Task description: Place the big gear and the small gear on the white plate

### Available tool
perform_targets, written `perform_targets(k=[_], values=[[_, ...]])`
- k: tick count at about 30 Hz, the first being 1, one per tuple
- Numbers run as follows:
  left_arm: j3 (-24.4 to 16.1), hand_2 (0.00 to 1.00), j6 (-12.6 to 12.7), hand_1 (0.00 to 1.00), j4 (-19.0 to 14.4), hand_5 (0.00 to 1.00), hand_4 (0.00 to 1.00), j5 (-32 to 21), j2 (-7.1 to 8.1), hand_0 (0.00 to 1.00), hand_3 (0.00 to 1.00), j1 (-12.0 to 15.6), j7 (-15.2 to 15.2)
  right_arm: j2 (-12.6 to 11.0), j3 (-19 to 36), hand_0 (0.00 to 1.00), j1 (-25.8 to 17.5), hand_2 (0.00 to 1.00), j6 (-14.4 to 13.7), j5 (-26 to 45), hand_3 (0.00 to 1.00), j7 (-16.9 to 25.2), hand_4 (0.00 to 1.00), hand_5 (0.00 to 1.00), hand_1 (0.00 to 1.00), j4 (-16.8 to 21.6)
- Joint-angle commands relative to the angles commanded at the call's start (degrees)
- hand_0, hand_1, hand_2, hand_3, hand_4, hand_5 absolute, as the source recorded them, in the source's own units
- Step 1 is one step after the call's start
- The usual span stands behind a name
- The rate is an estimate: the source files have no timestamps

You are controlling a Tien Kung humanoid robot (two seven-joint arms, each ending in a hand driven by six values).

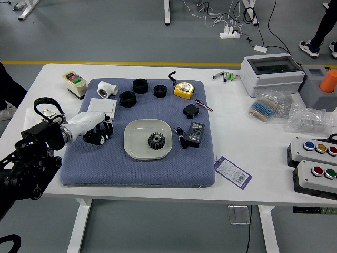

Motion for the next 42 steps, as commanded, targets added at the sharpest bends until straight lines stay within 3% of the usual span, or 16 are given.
perform_targets(k=[10,15,22,23,28,29,34,35,42], values=[[0.8,0.383,1.2,0.32,-6.2,0.002,0.002,0.0,-0.33,0.278,0.479,-0.1,-0.2,0.0,-0.4,0.699,-0.3,0.767,0.0,0.0,0.577,0.0,0.797,0.645,0.718,0.0],[3.0,0.375,2.2,0.312,-10.3,0.002,0.002,0.0,-1.23,0.28,0.48,0.1,-0.4,0.0,-0.4,0.698,-0.3,0.767,0.0,0.0,0.577,0.1,0.797,0.646,0.718,0.0],[7.5,0.383,3.2,0.321,-11.2,0.002,0.002,0.0,-2.64,0.294,0.488,-1.0,-1.4,-0.1,-0.4,0.699,-0.2,0.767,0.0,0.0,0.577,0.1,0.797,0.645,0.718,0.1],[8.0,0.52,3.2,0.465,-11.0,0.002,0.547,0.0,-2.82,0.336,0.578,-1.2,-1.4,-0.1,-0.3,0.699,-0.2,0.767,0.0,0.0,0.577,0.1,0.797,0.645,0.717,0.1],[9.0,0.52,1.8,0.465,-9.4,0.002,0.547,0.0,-3.34,0.336,0.578,-1.9,0.0,-0.2,0.1,0.699,0.0,0.767,-0.1,-0.1,0.577,0.2,0.797,0.645,0.717,0.2],[9.0,0.618,1.7,0.583,-9.3,0.011,0.969,0.0,-3.33,0.432,0.638,-1.9,0.2,-0.2,0.2,0.699,0.0,0.767,-0.1,-0.1,0.577,0.2,0.798,0.646,0.718,0.2],[8.5,0.618,1.0,0.583,-9.0,0.011,0.969,0.0,-3.23,0.432,0.638,-2.1,1.6,-0.2,0.3,0.699,0.1,0.767,-0.1,-0.3,0.577,0.3,0.798,0.646,0.718,0.1],[8.2,0.821,0.5,0.765,-9.0,0.084,0.998,0.0,-3.18,0.662,0.791,-2.1,2.6,-0.2,0.4,0.698,0.1,0.764,-0.1,-0.3,0.577,0.3,0.797,0.645,0.718,0.1],[7.1,0.828,-0.7,0.774,-9.3,0.093,0.998,0.0,-2.82,0.68,0.794,-1.9,4.0,-0.2,0.4,0.699,0.2,0.766,0.0,-0.3,0.577,0.2,0.797,0.646,0.718,0.0]])
